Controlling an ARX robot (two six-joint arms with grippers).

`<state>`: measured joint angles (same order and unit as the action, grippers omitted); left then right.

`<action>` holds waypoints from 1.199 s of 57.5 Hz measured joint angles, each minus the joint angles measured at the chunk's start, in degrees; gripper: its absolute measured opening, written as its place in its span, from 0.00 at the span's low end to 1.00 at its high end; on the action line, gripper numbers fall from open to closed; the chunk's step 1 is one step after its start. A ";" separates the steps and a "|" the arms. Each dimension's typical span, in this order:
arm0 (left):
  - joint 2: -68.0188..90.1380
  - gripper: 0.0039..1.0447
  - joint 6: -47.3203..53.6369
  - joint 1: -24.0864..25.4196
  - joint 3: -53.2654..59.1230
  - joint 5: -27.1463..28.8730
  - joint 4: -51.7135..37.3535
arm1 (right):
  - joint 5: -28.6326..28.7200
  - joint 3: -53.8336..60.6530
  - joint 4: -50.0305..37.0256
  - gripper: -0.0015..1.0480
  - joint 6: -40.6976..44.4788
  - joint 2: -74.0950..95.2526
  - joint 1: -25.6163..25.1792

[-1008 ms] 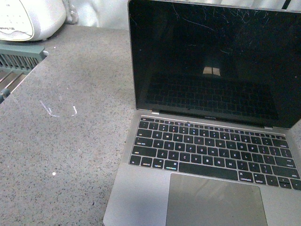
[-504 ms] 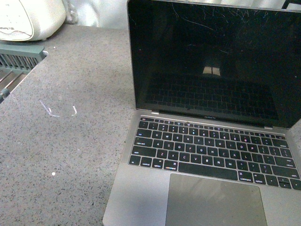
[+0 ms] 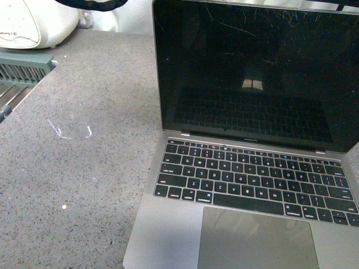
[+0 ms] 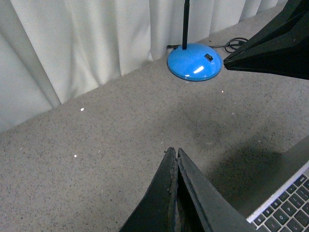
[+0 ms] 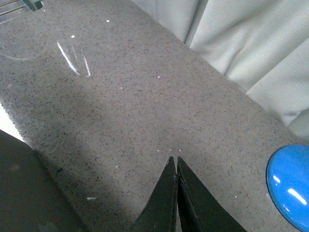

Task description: Close laptop

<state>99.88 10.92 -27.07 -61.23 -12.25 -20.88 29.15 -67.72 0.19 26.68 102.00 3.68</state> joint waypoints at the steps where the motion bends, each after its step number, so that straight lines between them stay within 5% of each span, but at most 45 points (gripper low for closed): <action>1: 0.02 0.04 0.00 0.00 0.04 0.00 0.02 | 0.02 0.00 0.00 0.01 -0.02 0.00 0.09; 42: -6.93 0.04 -2.27 -3.52 9.73 -1.84 1.86 | -0.92 14.05 -1.68 0.01 -7.19 -7.96 1.88; 69: -18.86 0.04 -10.23 -8.98 24.30 -1.38 4.13 | -22.12 33.97 -5.90 0.01 -35.98 -23.61 13.22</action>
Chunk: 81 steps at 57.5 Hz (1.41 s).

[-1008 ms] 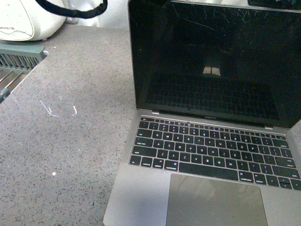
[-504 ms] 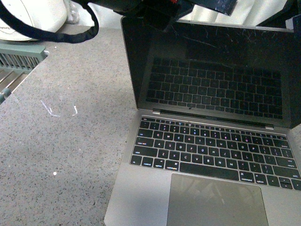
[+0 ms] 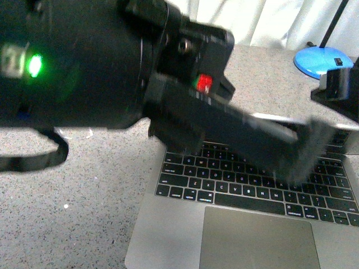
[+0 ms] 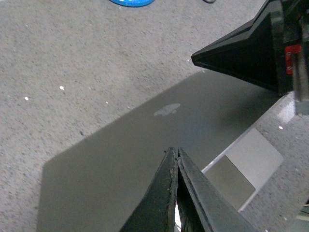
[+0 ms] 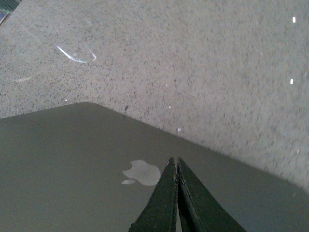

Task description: Close laptop

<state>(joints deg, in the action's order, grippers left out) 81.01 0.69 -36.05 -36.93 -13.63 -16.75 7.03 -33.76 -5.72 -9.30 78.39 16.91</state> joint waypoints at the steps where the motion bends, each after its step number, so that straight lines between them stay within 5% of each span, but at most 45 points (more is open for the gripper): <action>1: -0.55 0.04 -0.46 -0.39 0.79 -0.35 0.02 | -0.68 0.48 -0.02 0.01 -1.36 -0.31 0.39; 25: -5.55 0.04 -9.01 -5.57 9.29 4.17 -0.85 | -17.40 10.97 2.54 0.01 -28.26 -7.04 14.08; 52: -8.59 0.04 -15.80 -11.02 13.97 5.18 -1.29 | -20.37 14.56 9.07 0.01 -48.39 -8.90 19.26; 67: -8.52 0.04 -17.16 -10.75 14.03 6.69 -1.86 | -22.97 14.62 9.97 0.01 -48.02 -9.86 18.40; 81: -5.09 0.04 -15.21 -5.20 10.71 9.73 -4.55 | -34.49 12.20 3.43 0.01 -32.33 -12.87 13.46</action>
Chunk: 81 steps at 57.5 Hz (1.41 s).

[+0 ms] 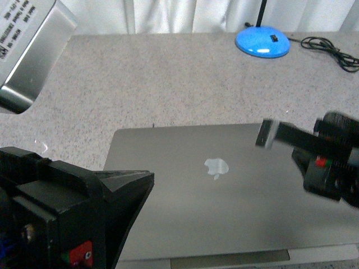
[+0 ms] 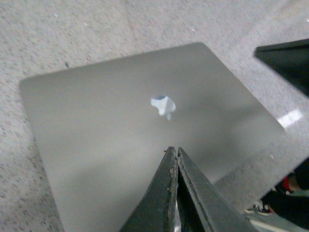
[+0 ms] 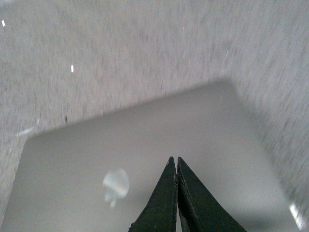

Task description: Close laptop

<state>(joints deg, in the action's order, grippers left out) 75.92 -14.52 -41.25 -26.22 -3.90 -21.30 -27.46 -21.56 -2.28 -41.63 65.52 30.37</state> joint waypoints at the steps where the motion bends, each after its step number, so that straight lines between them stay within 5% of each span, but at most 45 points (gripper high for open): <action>1: 0.37 0.04 0.37 0.61 -0.50 0.35 -0.15 | -1.07 -0.26 -1.33 0.01 2.51 -0.42 -0.85; 19: 4.26 0.04 6.29 14.45 -13.49 8.33 -2.73 | -3.82 -3.56 -13.57 0.01 29.53 -3.06 -10.19; 41: -5.25 0.04 8.11 25.66 -3.85 17.68 -6.25 | -13.11 2.93 -19.85 0.01 36.50 -10.75 -7.50; 47: -10.47 0.04 11.58 27.85 5.25 16.41 -20.15 | 2.01 10.54 -32.65 0.01 39.52 -16.04 -9.51; 53: -20.44 0.04 12.94 29.81 13.68 15.41 -20.37 | 10.71 16.52 -31.63 0.01 40.74 -24.87 -12.92; 78: -40.48 0.04 14.08 35.39 24.35 9.38 -12.39 | 19.91 21.22 -21.33 0.01 41.40 -42.10 -22.51; 81: -41.18 0.04 14.16 37.94 25.14 5.51 -12.70 | 20.50 21.22 -20.11 0.01 41.40 -43.34 -23.19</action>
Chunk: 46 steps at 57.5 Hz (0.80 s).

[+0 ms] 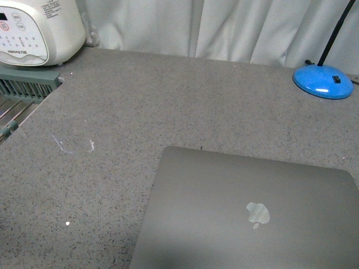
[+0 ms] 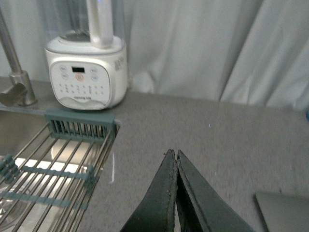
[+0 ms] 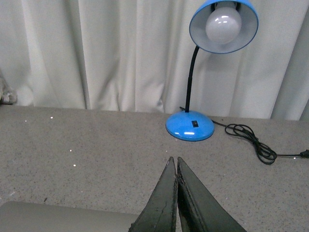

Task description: Close laptop

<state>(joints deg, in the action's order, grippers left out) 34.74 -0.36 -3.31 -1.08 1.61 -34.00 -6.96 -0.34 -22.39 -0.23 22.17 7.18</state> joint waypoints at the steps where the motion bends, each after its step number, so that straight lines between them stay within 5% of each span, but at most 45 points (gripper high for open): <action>1: -0.33 0.04 0.07 0.94 0.00 -0.70 0.39 | 0.90 0.00 0.59 0.01 0.00 -0.57 -0.68; 4: -1.99 0.04 0.04 2.67 0.00 -1.11 1.99 | 5.95 0.02 2.60 0.01 0.04 -2.27 -4.17; 9: -6.40 0.04 0.09 3.10 0.02 -1.49 5.81 | 6.60 0.02 5.14 0.01 0.02 -5.07 -6.93; 35: -18.40 0.04 0.09 3.17 0.02 -1.57 17.42 | 6.86 0.02 12.61 0.01 0.04 -12.57 -7.08; 39: -20.17 0.04 0.09 3.17 0.02 -1.57 19.17 | 6.88 -0.02 21.70 0.01 0.04 -19.63 -7.08; 46: -22.49 0.04 0.09 3.17 0.02 -1.57 21.44 | 6.88 -0.02 22.16 0.01 0.02 -21.92 -7.10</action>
<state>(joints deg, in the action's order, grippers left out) 12.25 -0.27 -0.14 -1.06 0.03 -12.56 -0.08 -0.36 -0.23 -0.21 0.25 0.08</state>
